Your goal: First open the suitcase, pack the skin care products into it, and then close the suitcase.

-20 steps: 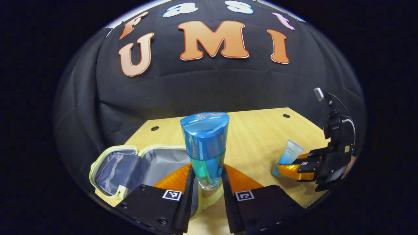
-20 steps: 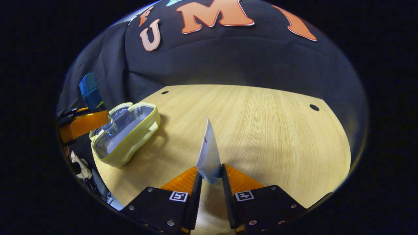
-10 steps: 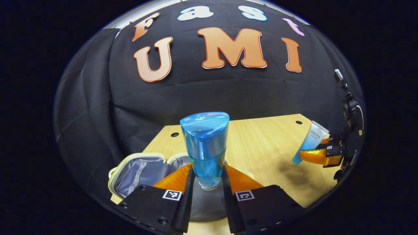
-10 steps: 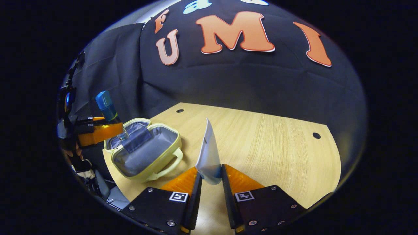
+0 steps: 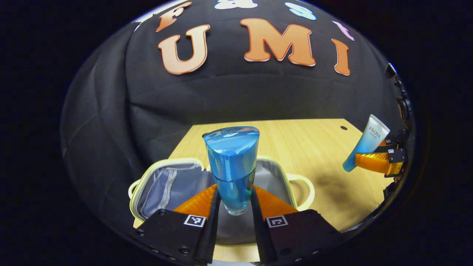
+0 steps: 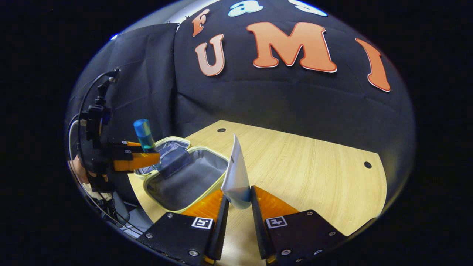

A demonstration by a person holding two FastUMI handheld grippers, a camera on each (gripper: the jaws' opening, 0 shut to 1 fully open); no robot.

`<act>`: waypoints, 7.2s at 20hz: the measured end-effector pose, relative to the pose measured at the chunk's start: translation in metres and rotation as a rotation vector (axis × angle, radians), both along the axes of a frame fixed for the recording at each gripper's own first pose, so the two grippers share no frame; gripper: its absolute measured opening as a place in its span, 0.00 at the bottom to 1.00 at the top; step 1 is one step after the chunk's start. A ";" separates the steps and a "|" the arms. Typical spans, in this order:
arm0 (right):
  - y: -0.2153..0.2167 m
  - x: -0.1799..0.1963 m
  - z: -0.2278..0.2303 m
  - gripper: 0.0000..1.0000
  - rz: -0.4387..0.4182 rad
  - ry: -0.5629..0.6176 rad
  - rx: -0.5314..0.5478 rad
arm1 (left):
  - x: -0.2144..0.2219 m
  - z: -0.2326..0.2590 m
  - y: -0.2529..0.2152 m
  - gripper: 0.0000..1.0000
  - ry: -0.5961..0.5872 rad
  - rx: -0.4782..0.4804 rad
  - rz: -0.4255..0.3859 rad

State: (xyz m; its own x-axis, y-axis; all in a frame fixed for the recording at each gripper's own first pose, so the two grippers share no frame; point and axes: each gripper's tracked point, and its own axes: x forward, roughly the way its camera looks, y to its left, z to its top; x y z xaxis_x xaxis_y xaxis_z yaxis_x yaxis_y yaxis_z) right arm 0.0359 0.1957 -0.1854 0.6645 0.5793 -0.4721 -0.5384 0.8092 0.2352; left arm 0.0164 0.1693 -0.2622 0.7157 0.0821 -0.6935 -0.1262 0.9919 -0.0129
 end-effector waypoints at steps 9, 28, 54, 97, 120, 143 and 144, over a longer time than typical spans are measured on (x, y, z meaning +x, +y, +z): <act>0.031 -0.021 -0.005 0.38 -0.021 0.037 -0.021 | -0.027 -0.090 0.012 0.45 0.245 -0.091 -0.043; 0.048 -0.024 -0.028 0.38 -0.096 0.117 -0.067 | -0.007 -0.165 -0.003 0.46 0.502 -0.194 -0.073; 0.170 -0.034 -0.077 0.38 0.084 0.335 -0.025 | -0.041 -0.015 0.169 0.81 0.028 -0.017 0.187; 0.064 -0.001 0.008 0.83 -0.330 0.105 -0.097 | -0.122 -0.125 0.390 0.75 0.200 -0.767 0.912; 0.038 0.011 0.041 0.84 -0.234 0.007 -0.048 | -0.059 0.093 0.340 0.13 -0.227 -0.742 0.417; -0.052 0.039 0.038 0.84 -0.281 -0.044 -0.014 | -0.007 0.197 0.027 0.15 -0.204 -0.639 -0.209; -0.056 0.039 0.037 0.84 -0.285 -0.044 -0.013 | -0.006 0.194 0.016 0.15 -0.192 -0.638 -0.221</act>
